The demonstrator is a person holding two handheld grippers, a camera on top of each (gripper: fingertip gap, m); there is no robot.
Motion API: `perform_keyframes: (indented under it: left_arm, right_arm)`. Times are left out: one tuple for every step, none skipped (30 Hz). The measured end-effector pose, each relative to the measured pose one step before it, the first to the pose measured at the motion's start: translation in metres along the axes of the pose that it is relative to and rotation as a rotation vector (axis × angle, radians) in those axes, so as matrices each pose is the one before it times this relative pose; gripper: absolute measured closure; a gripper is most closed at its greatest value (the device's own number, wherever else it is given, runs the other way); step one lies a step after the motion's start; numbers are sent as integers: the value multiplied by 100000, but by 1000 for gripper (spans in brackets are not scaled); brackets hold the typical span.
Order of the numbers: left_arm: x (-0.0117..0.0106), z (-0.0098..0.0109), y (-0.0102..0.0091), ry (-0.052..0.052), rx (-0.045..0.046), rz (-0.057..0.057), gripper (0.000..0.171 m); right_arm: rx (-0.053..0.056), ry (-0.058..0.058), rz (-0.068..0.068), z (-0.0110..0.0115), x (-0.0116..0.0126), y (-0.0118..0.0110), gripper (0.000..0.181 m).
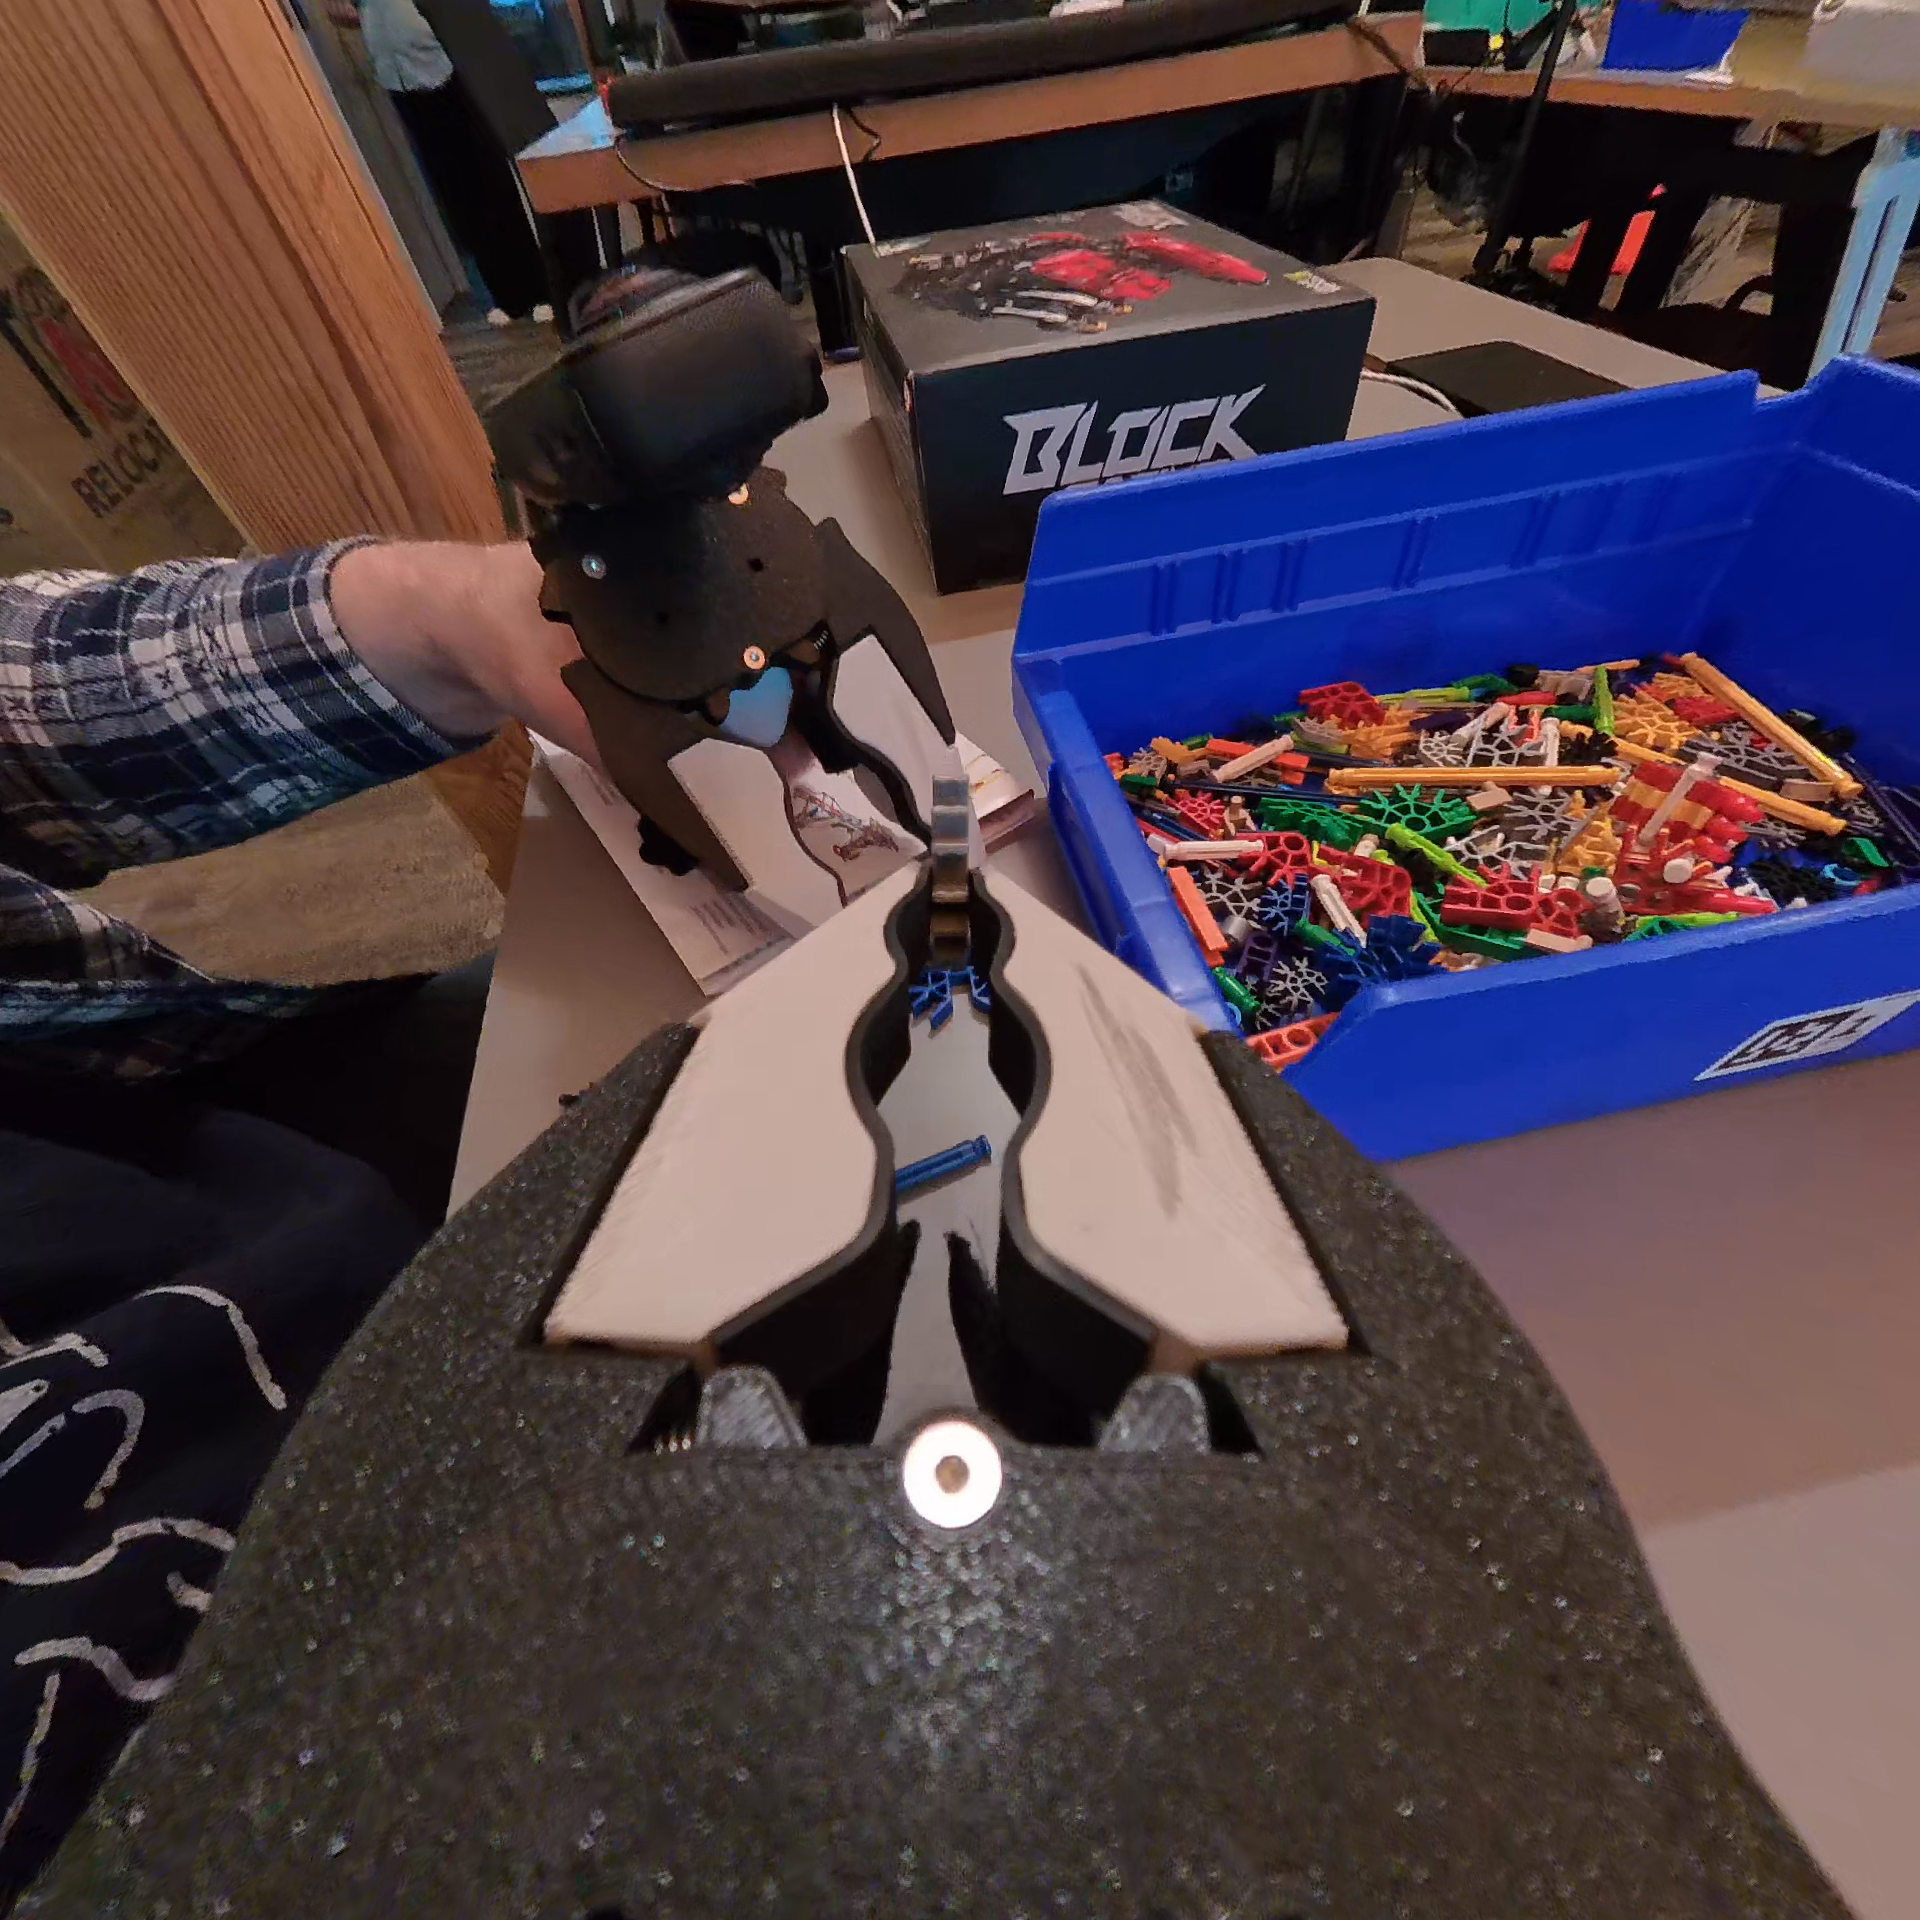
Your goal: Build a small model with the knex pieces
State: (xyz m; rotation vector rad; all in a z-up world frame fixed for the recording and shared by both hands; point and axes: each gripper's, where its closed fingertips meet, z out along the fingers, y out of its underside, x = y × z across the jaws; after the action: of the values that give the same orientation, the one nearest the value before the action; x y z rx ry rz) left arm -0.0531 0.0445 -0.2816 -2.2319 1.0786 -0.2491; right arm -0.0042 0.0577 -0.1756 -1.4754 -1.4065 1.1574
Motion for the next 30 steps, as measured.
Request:
perform_keyframes:
  left_arm:
    - [-19,15,-17,2,287,214,137]
    - [-13,10,-16,23,82,123,137]
    - [-184,-23,-34,-1353,52,684,137]
    - [-272,-98,-96,-2073,319,1005,137]
    - [-52,-205,-193,-627,504,560,137]
    - [34,-349,-388,19,1251,203,137]
    - [3,-450,-572,-462,1920,266,137]
    - [154,-493,-628,510,1777,131,137]
    - [271,-480,-657,1172,1650,58,137]
    - [237,-475,-693,821,1606,169,137]
    - [181,-431,-658,392,1448,441,137]
    - [221,-367,-585,775,967,297,137]
    - [212,-302,-481,959,548,43,137]
    - [129,-219,-393,452,240,-28,137]
    - [133,-163,-315,505,-57,140,137]
    - [135,-115,-239,534,-241,393,137]
    - [-54,-120,-239,-676,32,578,137]
    - [-76,-76,-156,-697,-249,207,137]
    - [95,-58,-111,608,-243,-121,137]
    - [98,-33,-134,627,131,-148,137]
    - [-11,-8,-115,-147,108,6,137]
    - [14,26,-18,-62,-392,100,137]
    - [78,52,-1,141,-540,300,137]
    - [38,56,-65,-160,-131,446,137]
    - [61,85,-34,-66,-377,194,137]
    - [76,90,-3,-16,-571,399,137]
    - [71,90,-20,-218,-489,768,137]
    - [-49,69,22,-754,-702,728,137]
    - [-20,59,19,-431,-600,381,137]
    - [-17,48,-5,-241,-414,304,137]
  right_arm:
    - [-1197,46,-665,112,-42,223,175]
    - [-962,-59,-548,94,-48,175,176]
    - [-835,2,-451,71,-28,154,176]
    - [-1090,65,-309,61,1,183,176]
    - [-1361,222,-131,58,52,241,176]
    - [-1370,511,-50,57,118,270,176]
    - [-1314,518,79,74,140,264,176]
    - [-1343,82,448,76,73,274,176]
    - [-1206,-229,677,105,34,243,176]
    - [-1005,-462,607,112,-23,218,176]
    - [-1055,-802,406,117,-115,215,176]
    - [-1176,-771,139,130,-129,224,176]
    - [-1120,-631,-45,123,-126,212,176]
    - [-1038,-844,44,112,-161,207,176]
    - [-861,-830,108,93,-147,160,176]
    - [-366,-395,-93,59,-88,82,176]
    - [-106,-452,-161,21,-109,20,176]
    - [76,-631,-104,-3,-134,-33,176]
    - [323,-511,-41,-22,-116,-73,176]
    - [250,-386,15,-20,-81,-47,176]
    - [57,-144,-95,-10,-46,-19,176]
    - [-1,-2,-216,2,-36,-5,176]
    - [79,-106,-269,-9,-60,-29,176]
    - [-51,-217,-324,20,-86,-5,176]
    - [-265,1,-417,28,-56,25,176]
    - [-318,152,-454,42,-30,46,176]
    - [-392,268,-480,51,-20,60,176]
    - [-527,616,-601,31,47,82,176]
    - [-468,670,-569,16,59,59,176]
    - [-368,547,-519,-1,45,45,176]
